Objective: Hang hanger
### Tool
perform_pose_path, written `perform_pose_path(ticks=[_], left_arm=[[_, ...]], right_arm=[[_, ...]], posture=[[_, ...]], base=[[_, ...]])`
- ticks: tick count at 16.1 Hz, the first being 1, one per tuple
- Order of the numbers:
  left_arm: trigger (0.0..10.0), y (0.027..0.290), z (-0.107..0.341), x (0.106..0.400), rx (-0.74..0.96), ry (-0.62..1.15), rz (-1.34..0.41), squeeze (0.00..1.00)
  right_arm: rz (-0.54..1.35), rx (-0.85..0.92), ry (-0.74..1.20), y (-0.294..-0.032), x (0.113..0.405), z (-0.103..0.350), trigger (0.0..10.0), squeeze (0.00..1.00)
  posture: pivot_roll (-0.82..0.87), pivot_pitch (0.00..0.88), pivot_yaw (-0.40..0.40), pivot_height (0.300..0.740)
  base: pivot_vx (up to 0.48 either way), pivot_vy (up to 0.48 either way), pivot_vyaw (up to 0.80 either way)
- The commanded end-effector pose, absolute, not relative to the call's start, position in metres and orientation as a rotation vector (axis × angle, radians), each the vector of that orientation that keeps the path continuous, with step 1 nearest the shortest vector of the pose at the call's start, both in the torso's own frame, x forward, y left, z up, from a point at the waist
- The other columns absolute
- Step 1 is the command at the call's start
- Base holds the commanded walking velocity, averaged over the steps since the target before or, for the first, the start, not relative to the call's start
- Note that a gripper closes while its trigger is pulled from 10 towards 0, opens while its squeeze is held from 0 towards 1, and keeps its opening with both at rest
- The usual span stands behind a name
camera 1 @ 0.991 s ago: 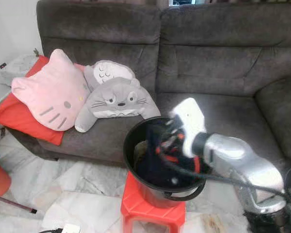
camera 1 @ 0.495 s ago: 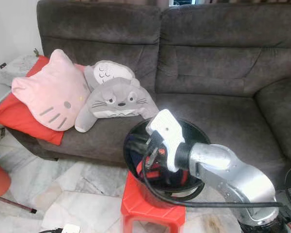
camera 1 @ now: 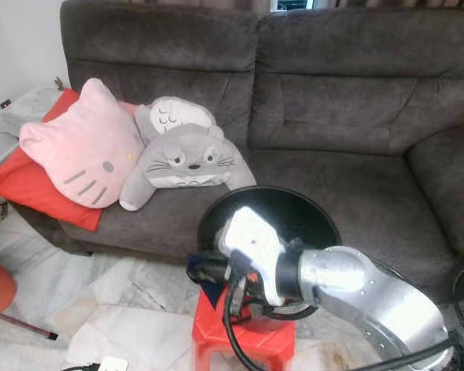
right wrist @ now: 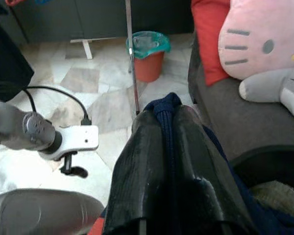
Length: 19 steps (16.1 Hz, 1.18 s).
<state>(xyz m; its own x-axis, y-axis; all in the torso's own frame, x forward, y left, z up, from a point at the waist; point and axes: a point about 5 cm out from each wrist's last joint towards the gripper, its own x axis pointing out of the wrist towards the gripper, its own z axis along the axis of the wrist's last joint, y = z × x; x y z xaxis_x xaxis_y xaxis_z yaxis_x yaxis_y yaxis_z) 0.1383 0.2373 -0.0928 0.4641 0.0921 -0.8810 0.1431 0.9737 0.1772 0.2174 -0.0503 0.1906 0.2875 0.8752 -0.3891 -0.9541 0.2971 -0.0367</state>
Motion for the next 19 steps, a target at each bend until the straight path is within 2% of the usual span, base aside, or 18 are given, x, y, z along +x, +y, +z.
perform_pose_path(ticks=[1,2,4,6,8,9,10,13,14,15,16,17,19], left_arm=[[10.0,0.238,-0.094,0.135,0.243,1.104,-0.024,0.0],[10.0,0.238,-0.094,0.135,0.242,1.105,-0.025,0.0],[10.0,0.238,-0.094,0.134,0.243,1.107,-0.027,0.0],[10.0,0.238,-0.094,0.134,0.243,1.108,-0.027,0.0],[10.0,0.237,-0.094,0.134,0.243,1.109,-0.029,0.0],[10.0,0.237,-0.095,0.134,0.241,1.11,-0.03,0.0],[10.0,0.237,-0.095,0.134,0.241,1.112,-0.031,0.0],[10.0,0.237,-0.095,0.133,0.239,1.115,-0.034,0.0],[10.0,0.237,-0.095,0.133,0.239,1.116,-0.034,0.0],[10.0,0.237,-0.095,0.133,0.239,1.116,-0.034,0.0],[10.0,0.237,-0.095,0.133,0.24,1.116,-0.034,0.0],[10.0,0.237,-0.095,0.133,0.24,1.116,-0.034,0.0],[10.0,0.238,-0.095,0.133,0.241,1.116,-0.034,0.0]], right_arm=[[1.303,-0.305,0.287,-0.047,0.208,0.194,0.0,0.0],[1.31,-0.33,0.308,-0.048,0.206,0.189,0.5,0.0],[1.308,-0.345,0.345,-0.05,0.205,0.181,0.5,0.0],[1.324,-0.346,0.357,-0.048,0.203,0.177,0.0,0.0],[1.351,-0.349,0.361,-0.046,0.199,0.174,0.0,0.0],[1.359,-0.359,0.363,-0.044,0.199,0.172,6.3,0.0],[1.365,-0.368,0.363,-0.044,0.198,0.171,10.0,0.0],[1.401,-0.398,0.361,-0.043,0.193,0.169,10.0,0.0],[1.42,-0.412,0.355,-0.043,0.191,0.169,10.0,0.4],[1.424,-0.417,0.352,-0.043,0.19,0.169,10.0,0.58],[1.425,-0.422,0.349,-0.043,0.191,0.169,10.0,0.92],[1.421,-0.426,0.345,-0.043,0.191,0.169,10.0,1.0],[1.392,-0.451,0.346,-0.046,0.195,0.168,10.0,1.0]], posture=[[-0.05,0.0,0.029,0.732],[-0.05,0.0,0.027,0.732],[-0.05,0.0,0.026,0.732],[-0.05,0.0,0.025,0.732],[-0.05,0.0,0.023,0.732],[-0.05,0.0,0.021,0.732],[-0.05,0.0,0.021,0.732],[-0.05,0.0,0.02,0.732],[-0.05,0.0,0.019,0.732],[-0.05,0.0,0.02,0.732],[-0.05,0.0,0.019,0.732],[-0.05,0.0,0.02,0.732],[-0.05,0.0,0.022,0.732]], base=[[0.0,0.0,0.0],[0.0,0.0,0.0],[0.0,0.0,0.0],[0.0,0.0,0.0],[0.0,0.0,0.0],[0.0,0.0,0.0],[0.0,0.0,0.0],[0.0,0.0,0.0],[0.0,0.0,0.0],[0.0,0.0,0.0],[0.0,0.0,0.0],[0.0,0.0,0.0],[0.0,0.0,0.0]])
